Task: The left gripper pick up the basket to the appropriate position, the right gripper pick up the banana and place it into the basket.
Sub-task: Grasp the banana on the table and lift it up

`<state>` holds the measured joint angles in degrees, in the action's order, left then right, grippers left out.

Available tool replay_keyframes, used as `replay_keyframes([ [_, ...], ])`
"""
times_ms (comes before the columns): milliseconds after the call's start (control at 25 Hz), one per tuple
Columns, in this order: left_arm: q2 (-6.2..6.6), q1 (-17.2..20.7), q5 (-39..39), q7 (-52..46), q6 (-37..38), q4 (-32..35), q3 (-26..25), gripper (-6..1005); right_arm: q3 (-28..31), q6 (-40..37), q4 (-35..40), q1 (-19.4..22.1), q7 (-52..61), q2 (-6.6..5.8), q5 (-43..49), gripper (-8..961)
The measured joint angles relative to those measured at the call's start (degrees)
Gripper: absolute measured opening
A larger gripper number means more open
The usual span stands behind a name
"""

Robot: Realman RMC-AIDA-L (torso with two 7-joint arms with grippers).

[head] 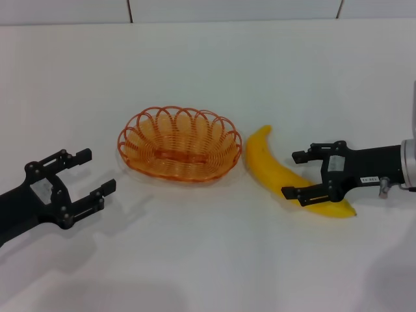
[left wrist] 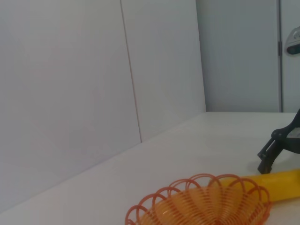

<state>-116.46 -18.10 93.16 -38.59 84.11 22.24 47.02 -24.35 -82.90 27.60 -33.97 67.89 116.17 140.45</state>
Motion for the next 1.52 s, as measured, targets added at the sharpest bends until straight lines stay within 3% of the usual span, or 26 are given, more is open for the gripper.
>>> replay_keyframes([
  [840, 0.0, 0.0, 0.0, -0.17, 0.0, 0.0, 0.0, 703, -2.86, -0.06, -0.38, -0.22, 1.48, 0.11, 0.33, 821],
  [1040, 0.0, 0.0, 0.0, -0.18, 0.0, 0.0, 0.0, 703, -2.99, -0.57, -0.23, -0.61, 2.75, 0.11, 0.5, 622],
  [1280, 0.0, 0.05, 0.0, -0.25, 0.0, 0.0, 0.0, 703, -2.58, -1.78, 0.02, -0.82, 2.89, 0.16, 0.14, 478],
  [1520, 0.0, 0.09, 0.0, -0.15, 0.01, 0.0, 0.0, 703, 0.84, -1.47, 1.73, -0.81, 4.16, 0.0, -0.12, 481],
])
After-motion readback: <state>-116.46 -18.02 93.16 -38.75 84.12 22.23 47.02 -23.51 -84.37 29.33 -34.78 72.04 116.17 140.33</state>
